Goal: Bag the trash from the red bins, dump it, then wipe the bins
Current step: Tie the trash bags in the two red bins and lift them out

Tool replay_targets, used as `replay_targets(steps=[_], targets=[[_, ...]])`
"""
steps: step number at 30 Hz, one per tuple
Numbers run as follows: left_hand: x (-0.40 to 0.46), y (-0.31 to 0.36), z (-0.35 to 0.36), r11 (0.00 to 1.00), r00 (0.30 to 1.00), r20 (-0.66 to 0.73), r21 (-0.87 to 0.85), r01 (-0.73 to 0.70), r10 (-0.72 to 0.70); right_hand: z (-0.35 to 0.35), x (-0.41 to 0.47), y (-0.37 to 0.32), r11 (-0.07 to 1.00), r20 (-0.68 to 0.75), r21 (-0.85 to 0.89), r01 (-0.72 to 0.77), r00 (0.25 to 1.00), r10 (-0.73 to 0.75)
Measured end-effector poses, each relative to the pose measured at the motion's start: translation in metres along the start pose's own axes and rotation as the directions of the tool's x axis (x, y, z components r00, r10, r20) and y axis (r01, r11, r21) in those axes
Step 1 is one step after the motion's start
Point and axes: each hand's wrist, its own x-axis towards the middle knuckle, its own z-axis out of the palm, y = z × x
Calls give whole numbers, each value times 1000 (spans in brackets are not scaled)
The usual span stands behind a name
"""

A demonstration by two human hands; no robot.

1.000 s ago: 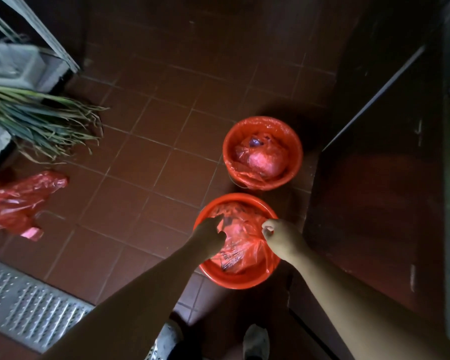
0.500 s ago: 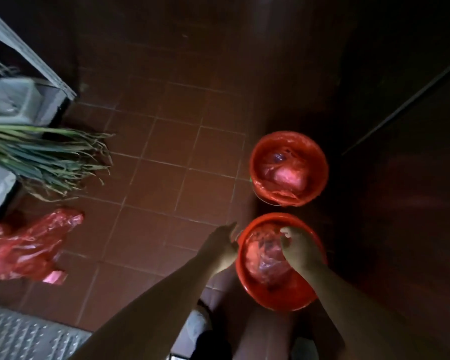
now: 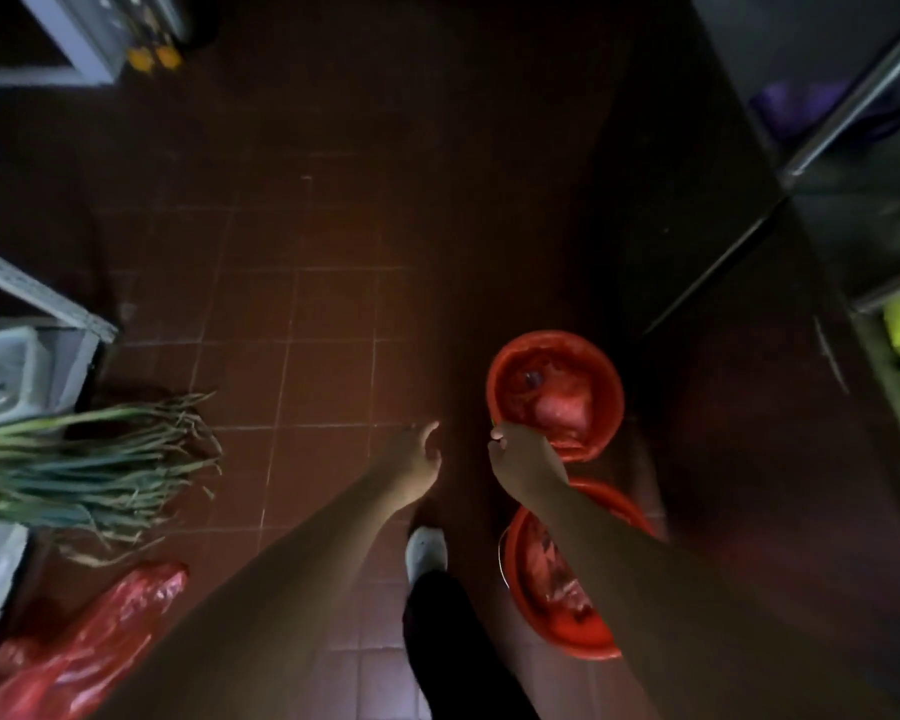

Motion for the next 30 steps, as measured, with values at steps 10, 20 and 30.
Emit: replay_targets(steps=[10, 20, 30], targets=[[139, 23, -89, 968, 977, 173, 198, -157, 123, -15, 87, -27, 959, -39, 121, -255, 965, 261], [253, 74, -108, 788, 851, 289, 333, -518, 438, -48, 131, -41, 856, -229, 273, -439, 835, 501], [328, 106, -121, 256, 425, 585, 352, -900, 691, -31, 151, -66, 668, -319, 413, -619, 589, 743]])
